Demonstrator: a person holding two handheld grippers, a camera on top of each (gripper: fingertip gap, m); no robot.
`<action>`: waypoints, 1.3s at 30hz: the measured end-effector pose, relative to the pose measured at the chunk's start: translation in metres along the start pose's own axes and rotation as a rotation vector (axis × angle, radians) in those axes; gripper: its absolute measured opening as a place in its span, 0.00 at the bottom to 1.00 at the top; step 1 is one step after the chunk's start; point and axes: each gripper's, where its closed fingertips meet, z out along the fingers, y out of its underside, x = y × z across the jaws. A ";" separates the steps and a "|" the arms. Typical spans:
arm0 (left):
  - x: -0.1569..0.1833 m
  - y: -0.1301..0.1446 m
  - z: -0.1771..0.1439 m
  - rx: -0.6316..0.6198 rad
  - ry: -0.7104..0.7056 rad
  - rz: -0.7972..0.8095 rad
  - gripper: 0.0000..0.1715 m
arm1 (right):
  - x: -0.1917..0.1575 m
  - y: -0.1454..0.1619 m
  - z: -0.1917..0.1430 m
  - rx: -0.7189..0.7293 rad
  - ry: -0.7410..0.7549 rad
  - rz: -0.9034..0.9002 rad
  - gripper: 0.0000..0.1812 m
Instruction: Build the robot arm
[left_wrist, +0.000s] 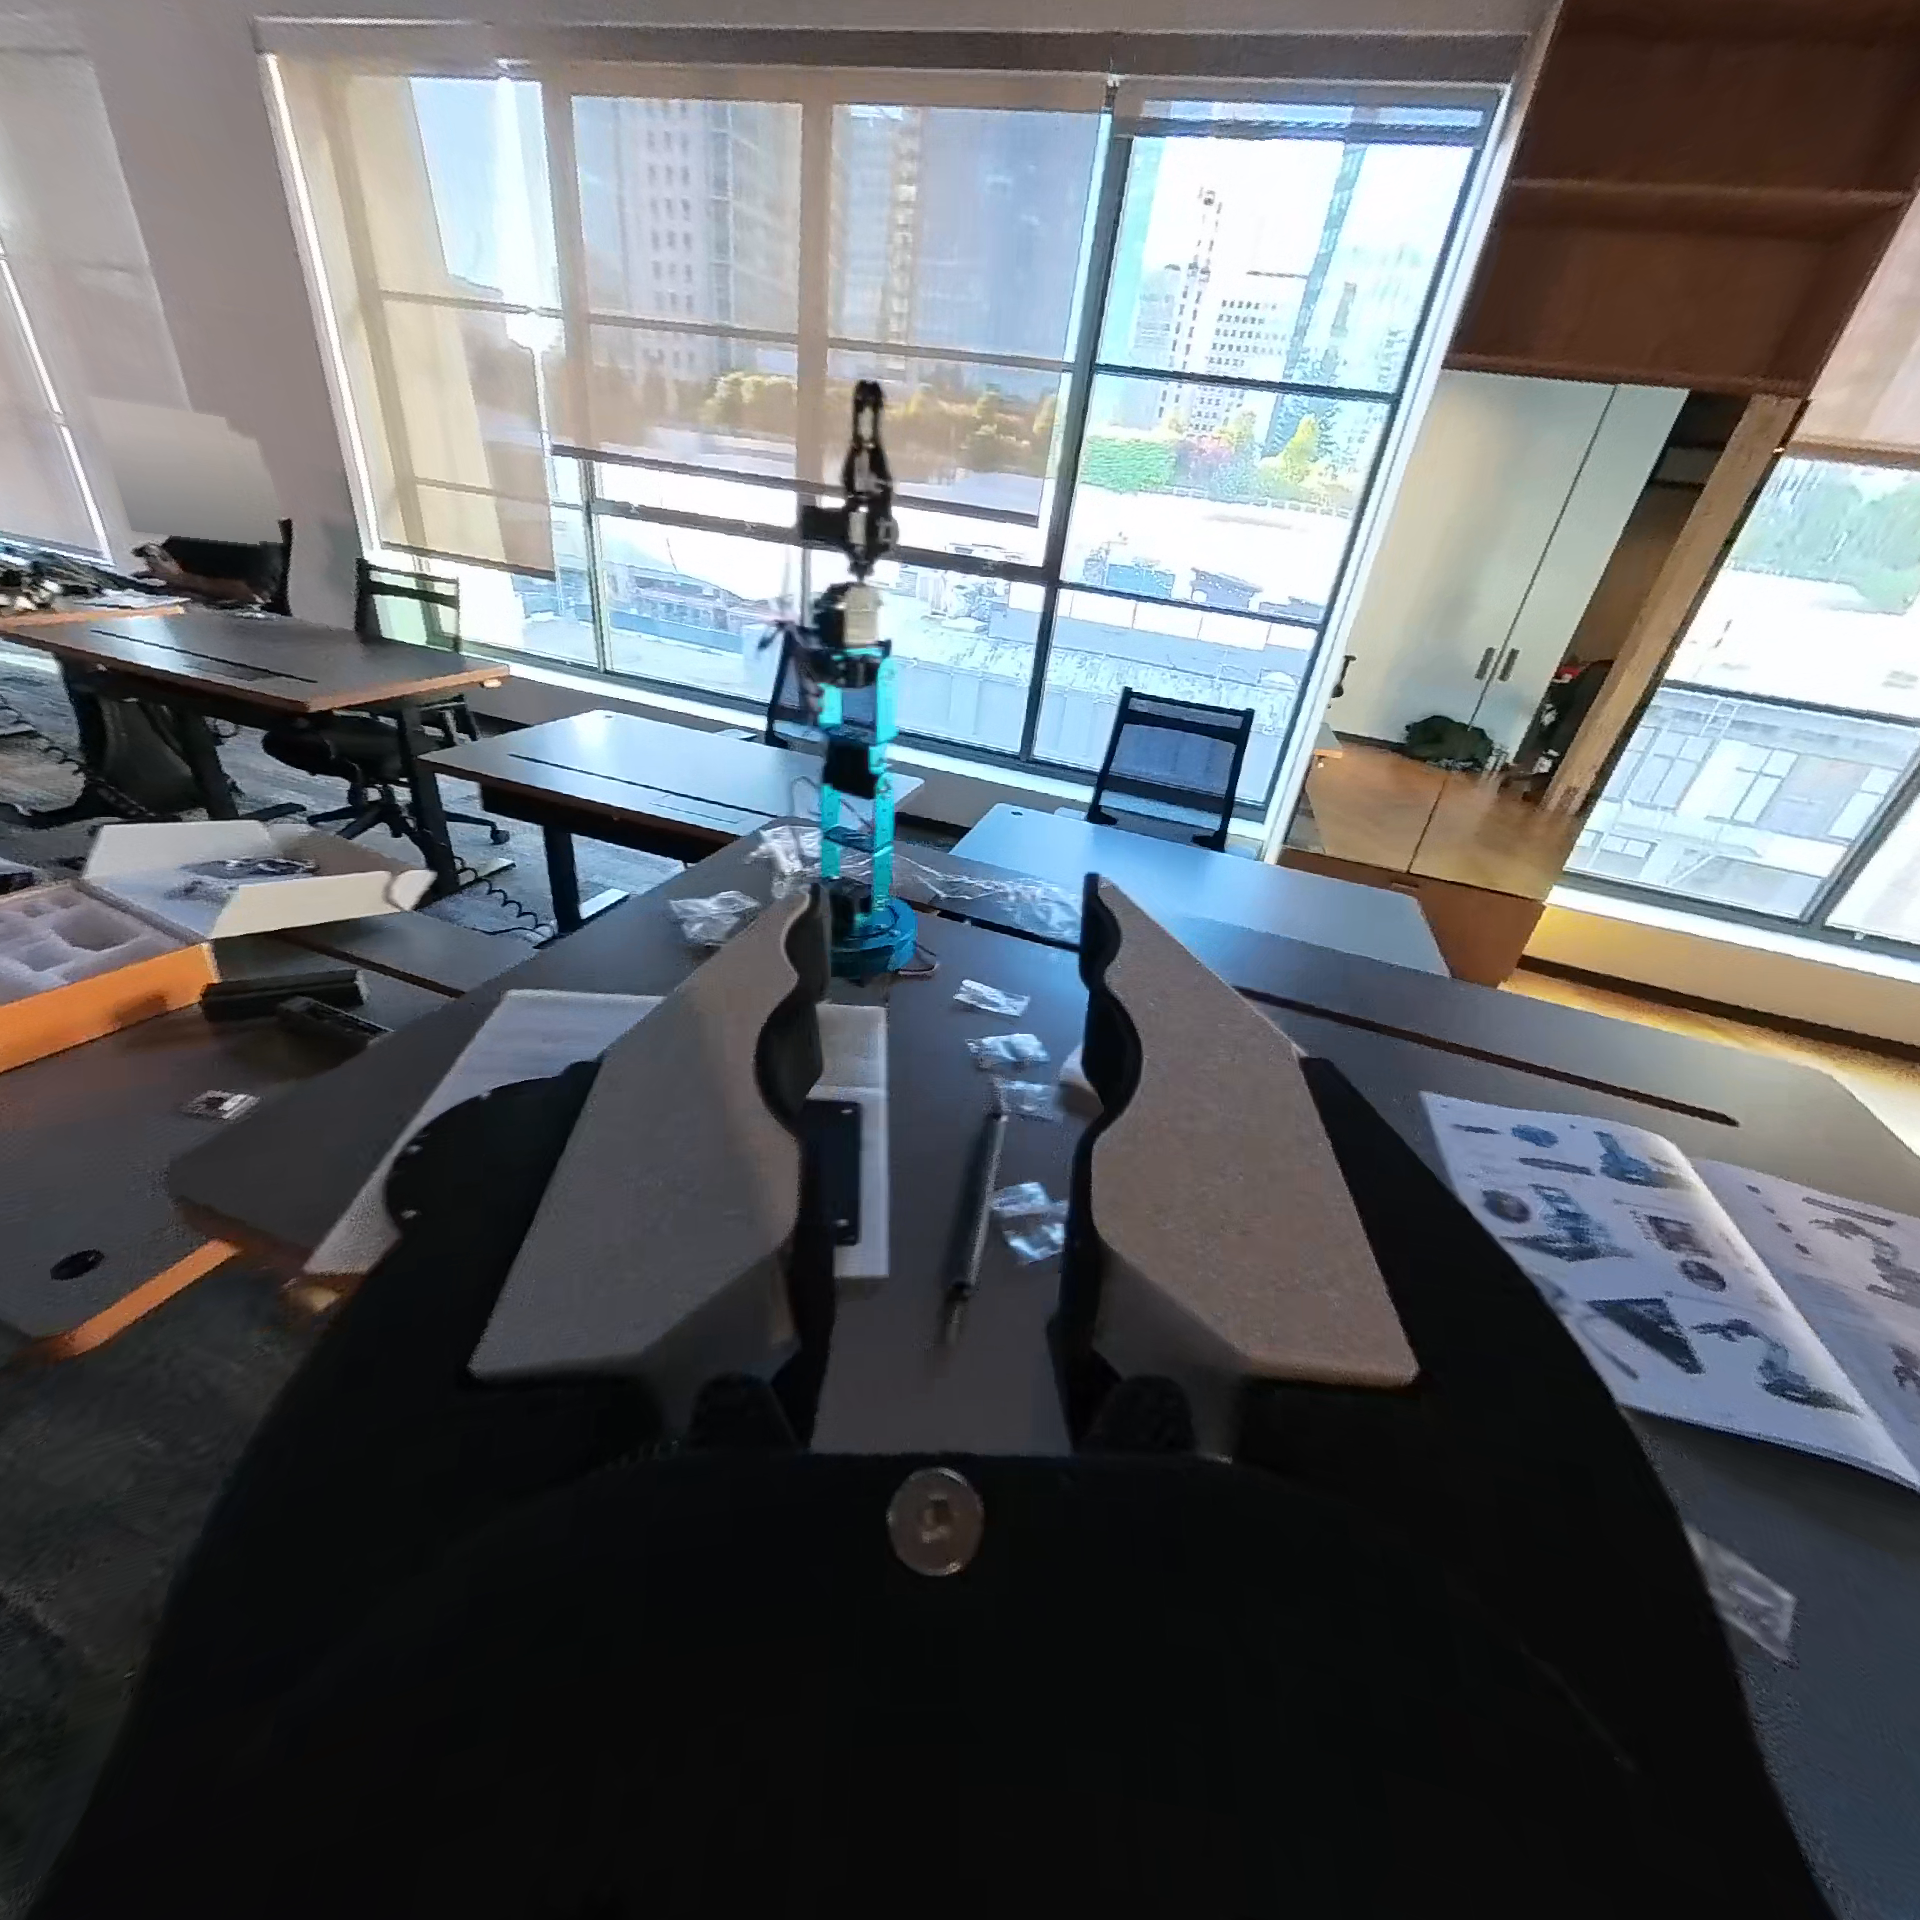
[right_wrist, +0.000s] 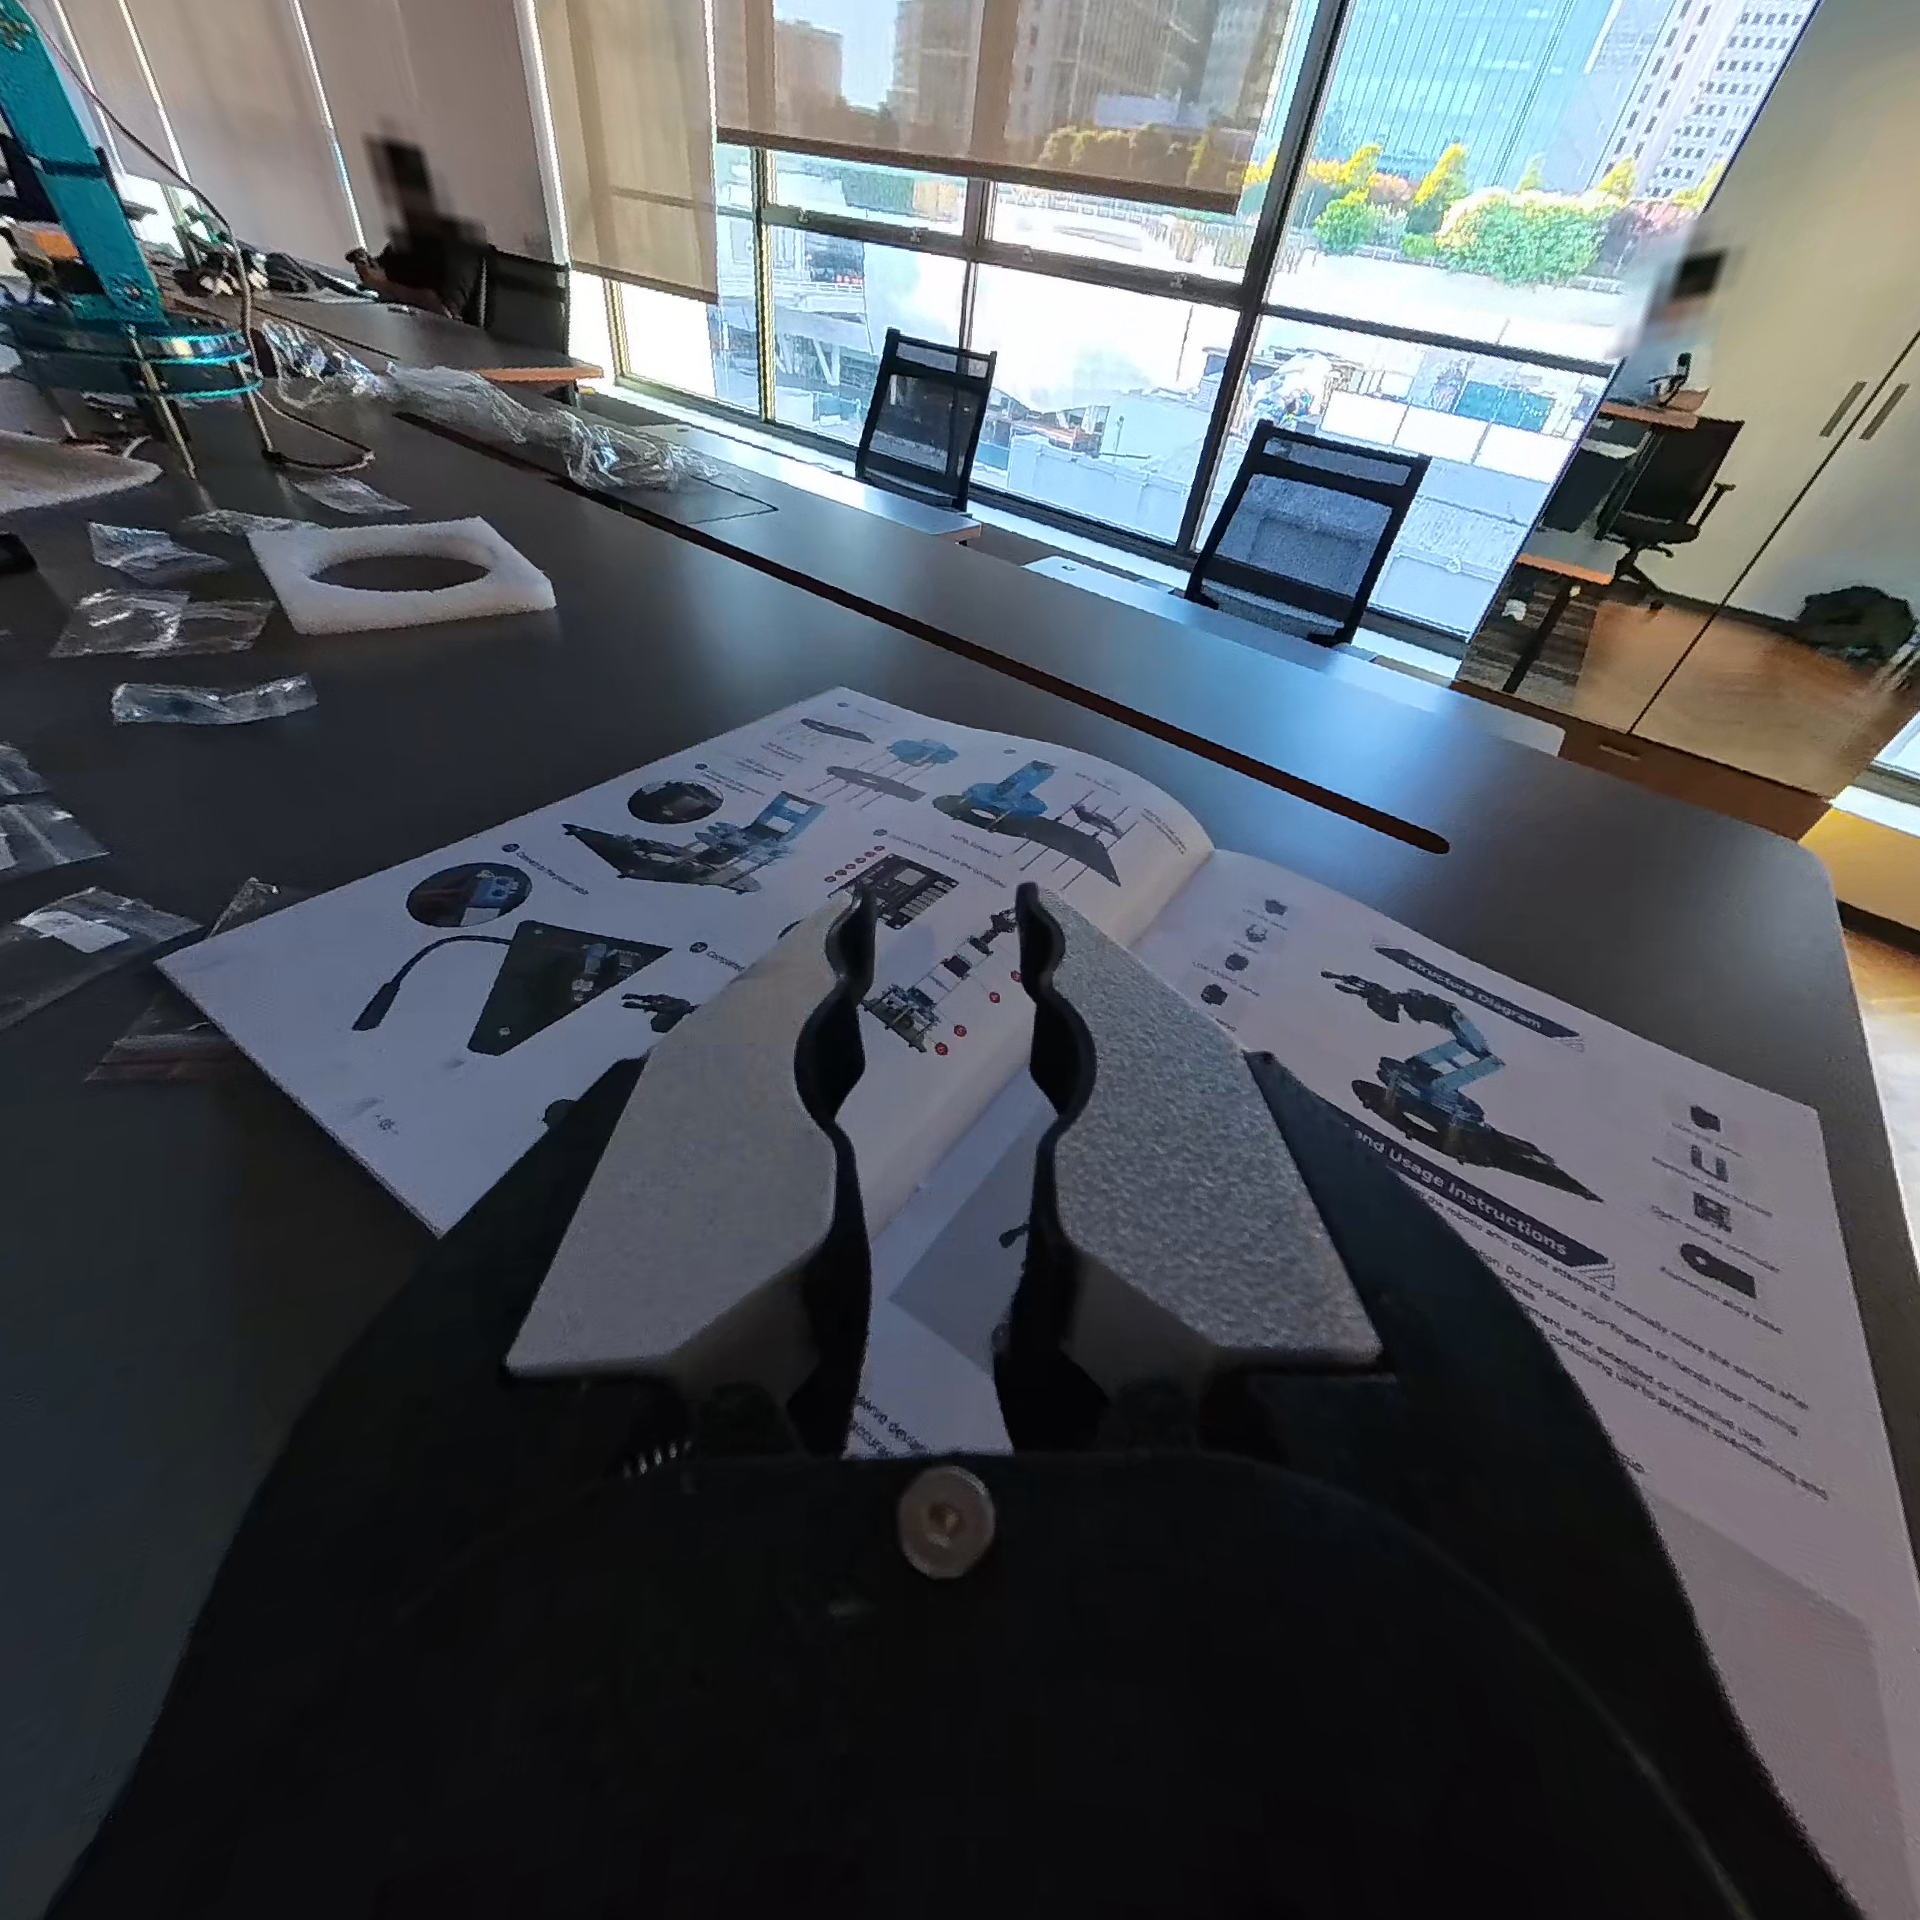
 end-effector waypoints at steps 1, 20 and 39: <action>-0.009 0.000 -0.003 0.002 -0.011 0.007 0.27 | 0.000 -0.001 -0.001 0.006 0.003 -0.007 0.13; -0.316 0.035 0.062 -0.120 -0.041 0.317 0.28 | -0.123 -0.113 -0.006 0.155 0.505 -0.145 0.11; -0.311 0.071 0.169 -0.085 0.271 0.251 0.29 | -0.130 -0.109 -0.097 0.019 0.635 0.144 0.16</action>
